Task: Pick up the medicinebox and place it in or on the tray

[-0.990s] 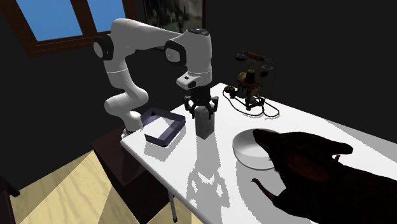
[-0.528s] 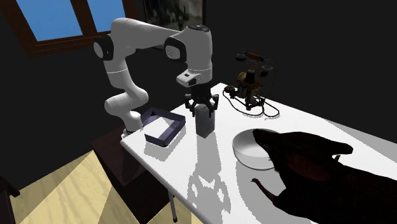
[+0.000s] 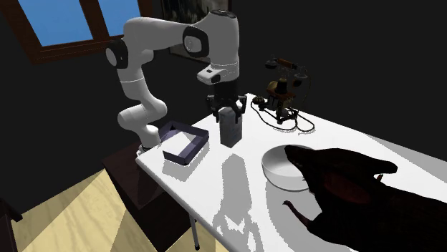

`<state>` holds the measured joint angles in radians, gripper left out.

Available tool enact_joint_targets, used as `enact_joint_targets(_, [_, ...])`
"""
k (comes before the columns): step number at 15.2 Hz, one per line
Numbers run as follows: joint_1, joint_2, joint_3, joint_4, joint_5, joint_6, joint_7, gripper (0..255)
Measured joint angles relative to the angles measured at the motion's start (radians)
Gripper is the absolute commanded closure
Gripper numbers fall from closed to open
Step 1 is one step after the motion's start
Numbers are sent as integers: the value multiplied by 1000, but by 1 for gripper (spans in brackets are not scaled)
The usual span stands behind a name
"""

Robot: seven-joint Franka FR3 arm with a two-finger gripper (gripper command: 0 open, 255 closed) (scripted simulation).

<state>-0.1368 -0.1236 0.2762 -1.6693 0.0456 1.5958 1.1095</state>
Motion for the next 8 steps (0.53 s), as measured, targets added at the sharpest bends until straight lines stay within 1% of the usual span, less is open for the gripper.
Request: enact_joint_targets(8, [2, 43, 5, 158, -12, -117, 12, 255])
